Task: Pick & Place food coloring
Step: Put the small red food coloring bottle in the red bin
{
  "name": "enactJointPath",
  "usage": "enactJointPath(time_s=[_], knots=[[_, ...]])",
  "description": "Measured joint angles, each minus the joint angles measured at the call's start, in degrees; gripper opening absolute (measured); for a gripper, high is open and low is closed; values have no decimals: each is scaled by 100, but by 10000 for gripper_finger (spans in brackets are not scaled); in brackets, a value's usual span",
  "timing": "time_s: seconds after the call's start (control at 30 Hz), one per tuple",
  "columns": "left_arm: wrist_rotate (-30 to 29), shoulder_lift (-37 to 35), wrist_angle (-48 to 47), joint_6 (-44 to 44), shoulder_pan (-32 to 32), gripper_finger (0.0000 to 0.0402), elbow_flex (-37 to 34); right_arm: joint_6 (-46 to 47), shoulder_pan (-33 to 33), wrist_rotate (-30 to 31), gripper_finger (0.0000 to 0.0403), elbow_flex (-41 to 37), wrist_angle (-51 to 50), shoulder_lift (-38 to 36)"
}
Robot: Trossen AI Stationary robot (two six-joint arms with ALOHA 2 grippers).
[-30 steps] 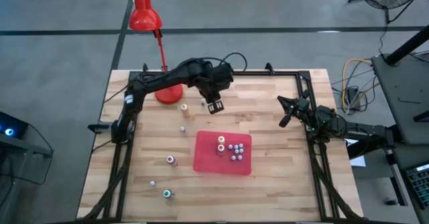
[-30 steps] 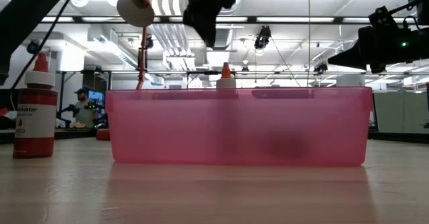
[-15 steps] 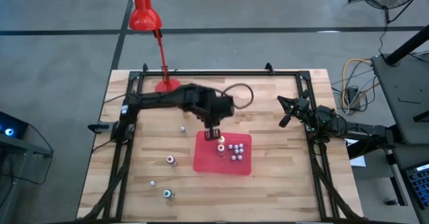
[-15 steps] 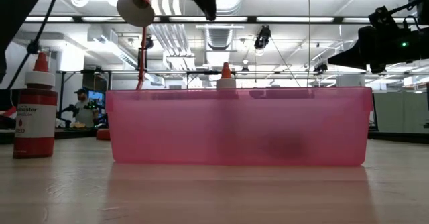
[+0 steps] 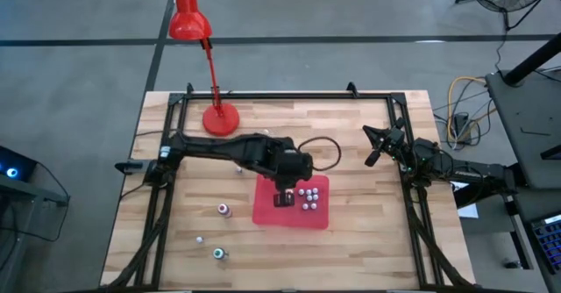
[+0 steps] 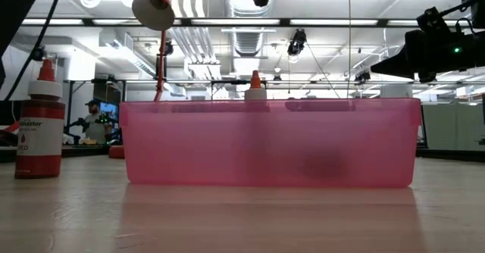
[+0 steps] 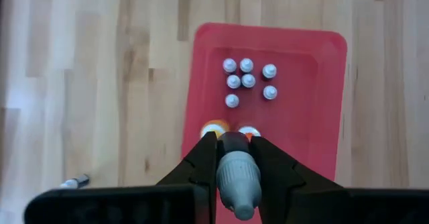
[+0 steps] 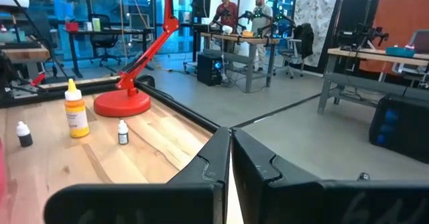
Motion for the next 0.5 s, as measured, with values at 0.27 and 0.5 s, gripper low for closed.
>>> enactJointPath(time_s=[0.27,0.5], knots=[[-121,372,84,-28,-189,42,-2,-16,-2,0,9,0,2,0],[-324,771,257,-95,-441,42,-2,-49,-1,-1,9,0,1,-4]])
